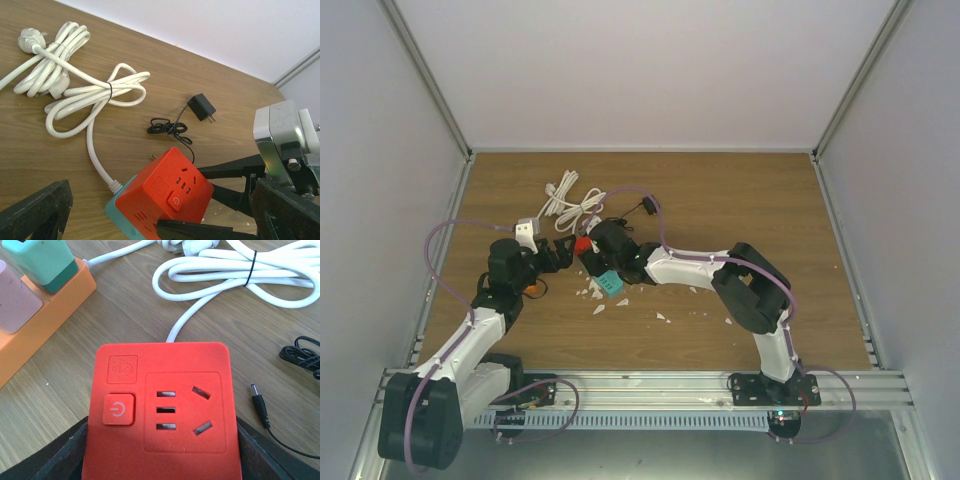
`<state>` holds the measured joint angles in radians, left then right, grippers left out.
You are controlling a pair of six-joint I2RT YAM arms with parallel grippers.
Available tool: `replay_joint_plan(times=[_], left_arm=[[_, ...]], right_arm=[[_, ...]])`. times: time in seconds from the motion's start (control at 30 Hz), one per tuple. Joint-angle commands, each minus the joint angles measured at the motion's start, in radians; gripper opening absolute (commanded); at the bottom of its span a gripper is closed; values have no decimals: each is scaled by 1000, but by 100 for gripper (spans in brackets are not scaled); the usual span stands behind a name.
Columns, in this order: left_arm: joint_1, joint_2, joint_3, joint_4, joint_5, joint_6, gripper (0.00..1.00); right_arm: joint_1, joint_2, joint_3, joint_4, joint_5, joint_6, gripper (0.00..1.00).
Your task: Insert the plug
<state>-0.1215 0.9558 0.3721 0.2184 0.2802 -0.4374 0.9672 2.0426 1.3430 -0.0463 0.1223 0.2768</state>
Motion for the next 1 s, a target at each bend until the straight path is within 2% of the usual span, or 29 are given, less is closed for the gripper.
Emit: replay_joint_plan(times=[0.0, 0.37, 0.43, 0.5, 0.53, 0.63, 0.73, 0.87, 0.97], left_arm=[[8, -3, 25, 29, 3, 0, 99], [8, 5, 28, 31, 11, 2, 99], [8, 3, 27, 30, 11, 0, 99], [9, -1, 28, 29, 8, 1, 99], [9, -1, 30, 26, 8, 2, 99], [9, -1, 33, 23, 5, 3, 99], [9, 0, 34, 20, 5, 3, 99], [8, 4, 37, 19, 5, 3, 99], [8, 6, 39, 19, 4, 3, 99]], right_arm=[[7, 149, -133, -522, -88, -29, 1], [7, 176, -90, -546, -100, -27, 1], [7, 167, -85, -538, -98, -28, 5], [7, 149, -83, -525, -99, -32, 16], [7, 138, -81, -517, -99, -35, 28], [5, 96, -67, -496, -82, -29, 48], [1, 44, -58, -480, -38, -22, 60], [-6, -56, -57, -440, -9, -26, 69], [-10, -128, -58, -408, -2, -36, 86]])
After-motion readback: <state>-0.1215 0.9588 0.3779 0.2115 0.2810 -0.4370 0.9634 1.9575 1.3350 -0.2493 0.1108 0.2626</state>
